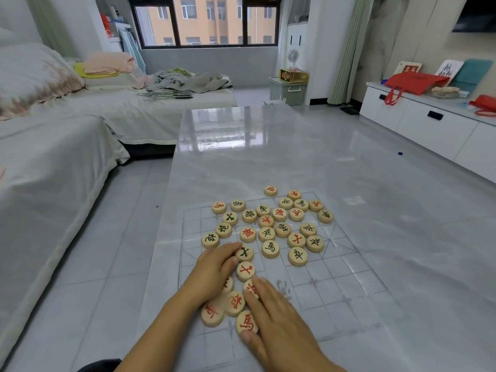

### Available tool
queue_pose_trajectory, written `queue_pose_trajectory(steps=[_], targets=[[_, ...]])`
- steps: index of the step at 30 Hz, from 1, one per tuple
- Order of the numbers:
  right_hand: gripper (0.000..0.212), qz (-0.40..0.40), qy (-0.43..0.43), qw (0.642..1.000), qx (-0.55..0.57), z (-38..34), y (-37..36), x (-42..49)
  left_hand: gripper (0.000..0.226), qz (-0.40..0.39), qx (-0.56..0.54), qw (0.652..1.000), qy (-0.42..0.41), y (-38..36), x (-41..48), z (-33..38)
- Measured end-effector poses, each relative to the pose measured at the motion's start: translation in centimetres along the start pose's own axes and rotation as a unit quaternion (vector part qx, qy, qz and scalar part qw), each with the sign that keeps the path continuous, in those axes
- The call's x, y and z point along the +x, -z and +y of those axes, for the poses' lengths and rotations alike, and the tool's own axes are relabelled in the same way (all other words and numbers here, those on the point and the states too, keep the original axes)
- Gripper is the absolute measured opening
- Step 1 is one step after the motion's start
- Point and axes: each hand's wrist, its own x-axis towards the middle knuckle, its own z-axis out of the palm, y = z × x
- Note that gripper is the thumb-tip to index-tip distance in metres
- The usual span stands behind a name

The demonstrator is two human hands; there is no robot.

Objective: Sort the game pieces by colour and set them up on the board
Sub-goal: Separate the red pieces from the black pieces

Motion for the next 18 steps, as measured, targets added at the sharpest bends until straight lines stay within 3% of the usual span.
queue_pose_trajectory(steps=[2, 4, 8, 10, 14, 16, 18], targets=[[0.077, 0.042, 0.061, 0.996, 0.045, 0.5, 0.7, 0.6, 0.045, 0.009, -0.010, 1.000, 0.005, 0.3, -0.7, 0.5], [0.087, 0.043, 0.047, 0.990, 0.129, 1.8, 1.5, 0.8, 0.064, 0.018, 0.037, 0.999, -0.017, 0.4, -1.9, 1.8], [0.066, 0.162, -0.031, 0.981, 0.103, 5.9, 3.2, 3.3, 0.096, -0.078, 0.201, 0.974, -0.069, -1.3, -4.4, 4.6], [0.066, 0.190, -0.049, 0.978, 0.067, 7.6, 3.7, 4.4, 0.095, -0.103, 0.234, 0.964, -0.071, -2.5, -5.1, 5.0], [0.066, 0.166, -0.048, 0.985, -0.023, 8.9, 2.6, 4.5, 0.091, -0.081, 0.257, 0.960, -0.075, -3.1, -5.1, 4.0], [0.063, 0.157, -0.061, 0.984, -0.059, 9.2, 2.3, 3.6, 0.077, -0.077, 0.286, 0.951, -0.086, -2.7, -5.0, 3.9], [0.066, 0.146, -0.094, 0.982, -0.075, 9.8, 2.7, 2.4, 0.060, -0.128, 0.296, 0.945, -0.049, -2.3, -5.2, 3.5]])
